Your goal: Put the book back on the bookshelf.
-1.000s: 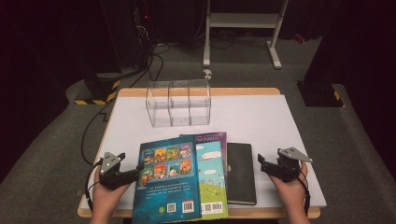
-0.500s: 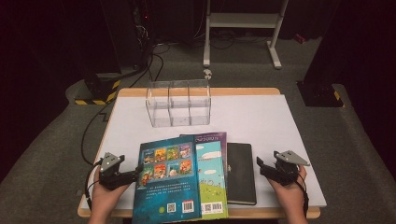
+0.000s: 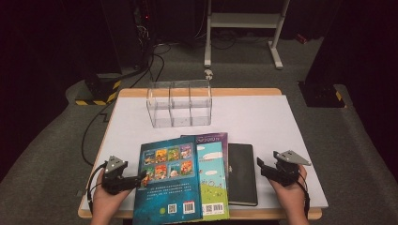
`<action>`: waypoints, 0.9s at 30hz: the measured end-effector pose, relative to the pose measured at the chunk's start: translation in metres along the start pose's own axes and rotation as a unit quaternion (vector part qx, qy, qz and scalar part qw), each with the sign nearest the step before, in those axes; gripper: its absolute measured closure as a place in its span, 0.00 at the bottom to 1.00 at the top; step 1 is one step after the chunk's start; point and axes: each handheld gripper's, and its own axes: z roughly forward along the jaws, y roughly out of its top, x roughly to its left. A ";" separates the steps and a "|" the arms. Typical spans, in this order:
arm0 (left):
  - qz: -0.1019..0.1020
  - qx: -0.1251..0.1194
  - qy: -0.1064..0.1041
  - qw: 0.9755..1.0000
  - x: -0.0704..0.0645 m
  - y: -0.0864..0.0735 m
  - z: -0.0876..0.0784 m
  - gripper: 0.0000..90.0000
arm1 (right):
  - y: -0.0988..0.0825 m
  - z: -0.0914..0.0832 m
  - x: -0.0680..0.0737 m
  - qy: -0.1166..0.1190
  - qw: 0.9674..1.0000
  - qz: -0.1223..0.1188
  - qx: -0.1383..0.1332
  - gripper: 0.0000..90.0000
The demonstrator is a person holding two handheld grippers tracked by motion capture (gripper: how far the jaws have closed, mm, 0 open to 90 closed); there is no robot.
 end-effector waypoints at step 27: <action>-0.034 0.019 -0.067 0.997 -0.025 -0.018 0.002 0.18 | 0.008 0.007 0.026 0.050 0.998 0.002 0.025 0.17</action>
